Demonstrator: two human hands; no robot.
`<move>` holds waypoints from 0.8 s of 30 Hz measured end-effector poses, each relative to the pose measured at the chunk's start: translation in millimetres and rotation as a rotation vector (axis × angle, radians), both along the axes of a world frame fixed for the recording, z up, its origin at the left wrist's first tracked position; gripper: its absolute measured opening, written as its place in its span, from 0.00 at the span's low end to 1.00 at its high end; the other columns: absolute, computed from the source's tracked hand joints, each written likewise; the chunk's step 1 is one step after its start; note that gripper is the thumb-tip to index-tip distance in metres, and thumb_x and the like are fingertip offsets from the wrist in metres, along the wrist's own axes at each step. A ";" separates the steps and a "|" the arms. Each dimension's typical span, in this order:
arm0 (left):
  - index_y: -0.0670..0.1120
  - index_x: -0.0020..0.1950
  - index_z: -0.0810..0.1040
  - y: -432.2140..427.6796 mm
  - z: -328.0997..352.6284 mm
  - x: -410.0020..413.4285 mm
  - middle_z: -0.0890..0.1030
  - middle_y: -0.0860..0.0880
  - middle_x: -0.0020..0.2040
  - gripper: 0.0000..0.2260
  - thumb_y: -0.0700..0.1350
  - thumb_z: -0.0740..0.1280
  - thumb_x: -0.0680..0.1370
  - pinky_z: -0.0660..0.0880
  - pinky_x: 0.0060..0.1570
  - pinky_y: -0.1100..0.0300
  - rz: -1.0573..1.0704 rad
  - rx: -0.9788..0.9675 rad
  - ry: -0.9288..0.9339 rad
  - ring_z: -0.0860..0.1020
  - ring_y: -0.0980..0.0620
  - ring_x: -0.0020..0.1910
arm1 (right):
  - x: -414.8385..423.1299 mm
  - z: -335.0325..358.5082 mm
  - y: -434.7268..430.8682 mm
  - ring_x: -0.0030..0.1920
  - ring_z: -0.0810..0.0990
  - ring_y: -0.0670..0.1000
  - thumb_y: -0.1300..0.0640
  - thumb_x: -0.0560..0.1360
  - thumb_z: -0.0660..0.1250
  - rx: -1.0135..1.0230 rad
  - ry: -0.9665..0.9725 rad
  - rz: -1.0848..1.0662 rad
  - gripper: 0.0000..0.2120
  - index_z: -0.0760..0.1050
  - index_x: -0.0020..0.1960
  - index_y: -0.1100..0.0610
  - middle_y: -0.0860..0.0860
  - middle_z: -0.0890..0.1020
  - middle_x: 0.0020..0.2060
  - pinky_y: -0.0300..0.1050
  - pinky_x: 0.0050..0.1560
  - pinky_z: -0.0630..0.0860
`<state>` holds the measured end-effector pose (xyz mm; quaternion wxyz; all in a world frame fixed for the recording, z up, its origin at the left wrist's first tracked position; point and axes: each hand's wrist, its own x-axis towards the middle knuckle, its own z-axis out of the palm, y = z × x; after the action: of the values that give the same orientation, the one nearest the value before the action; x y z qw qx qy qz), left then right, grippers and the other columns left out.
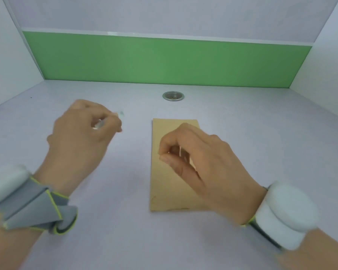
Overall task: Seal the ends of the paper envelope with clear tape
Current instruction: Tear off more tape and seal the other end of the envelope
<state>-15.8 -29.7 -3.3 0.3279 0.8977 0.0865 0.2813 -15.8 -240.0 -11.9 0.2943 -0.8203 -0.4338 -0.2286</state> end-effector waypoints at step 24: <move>0.50 0.41 0.83 -57.8 -11.3 -20.7 0.85 0.55 0.37 0.09 0.53 0.70 0.67 0.65 0.31 0.79 -0.524 -0.279 0.030 0.78 0.66 0.34 | 14.9 2.0 -15.7 0.35 0.78 0.48 0.63 0.74 0.67 0.126 0.475 0.046 0.35 0.56 0.72 0.38 0.43 0.79 0.41 0.31 0.38 0.70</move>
<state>-36.6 -87.5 -14.6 0.5083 0.8398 -0.1055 0.1591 -0.9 -255.7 -9.9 0.4436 -0.8211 -0.3558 -0.0494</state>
